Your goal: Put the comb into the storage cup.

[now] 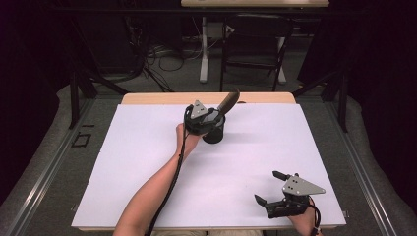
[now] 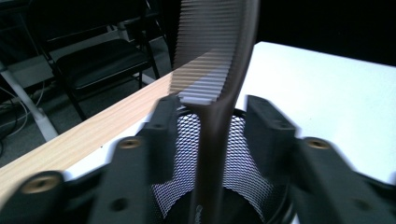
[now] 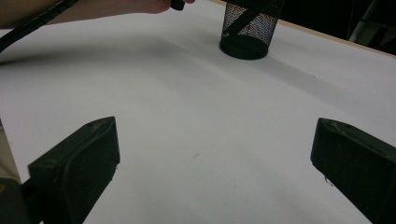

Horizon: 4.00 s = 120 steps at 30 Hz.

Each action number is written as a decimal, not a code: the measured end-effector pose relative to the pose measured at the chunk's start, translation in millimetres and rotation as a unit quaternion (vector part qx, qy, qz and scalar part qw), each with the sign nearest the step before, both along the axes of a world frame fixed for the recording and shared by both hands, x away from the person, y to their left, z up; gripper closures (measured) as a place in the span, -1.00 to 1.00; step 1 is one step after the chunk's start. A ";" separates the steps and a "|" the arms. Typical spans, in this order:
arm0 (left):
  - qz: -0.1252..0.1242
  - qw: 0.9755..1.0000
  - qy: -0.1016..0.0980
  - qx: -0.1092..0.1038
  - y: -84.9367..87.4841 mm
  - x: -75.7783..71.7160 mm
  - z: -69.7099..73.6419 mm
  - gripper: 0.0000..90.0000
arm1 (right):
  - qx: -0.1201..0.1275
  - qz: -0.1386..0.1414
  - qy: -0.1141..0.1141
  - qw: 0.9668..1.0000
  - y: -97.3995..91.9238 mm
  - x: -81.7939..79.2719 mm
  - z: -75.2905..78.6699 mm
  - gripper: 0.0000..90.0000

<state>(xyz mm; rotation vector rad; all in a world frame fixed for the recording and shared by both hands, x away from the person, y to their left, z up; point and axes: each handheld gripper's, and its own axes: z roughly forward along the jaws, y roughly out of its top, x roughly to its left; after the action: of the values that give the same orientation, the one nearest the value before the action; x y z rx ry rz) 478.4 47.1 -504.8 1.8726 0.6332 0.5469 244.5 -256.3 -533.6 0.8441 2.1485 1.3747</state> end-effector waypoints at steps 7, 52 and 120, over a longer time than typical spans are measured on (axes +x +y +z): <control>-0.008 1.000 0.003 0.008 6.2 -4.1 8.0 -0.19 | 0.000 -0.001 -0.001 1.000 0.3 0.1 0.0 -0.98; 0.009 0.993 0.082 0.083 80.2 -59.8 32.0 -1.00 | 0.001 0.000 0.003 1.000 2.0 0.6 0.1 -0.98; 0.056 0.992 0.091 0.069 165.8 -183.2 -10.0 -1.00 | 0.000 -0.001 0.006 1.000 2.4 1.9 -0.4 -0.98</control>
<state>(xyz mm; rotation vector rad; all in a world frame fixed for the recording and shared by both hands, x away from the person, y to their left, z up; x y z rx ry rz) 295.2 212.9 -514.7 2.0423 0.8437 0.5062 246.5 -253.9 -534.1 0.8563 2.1564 1.3714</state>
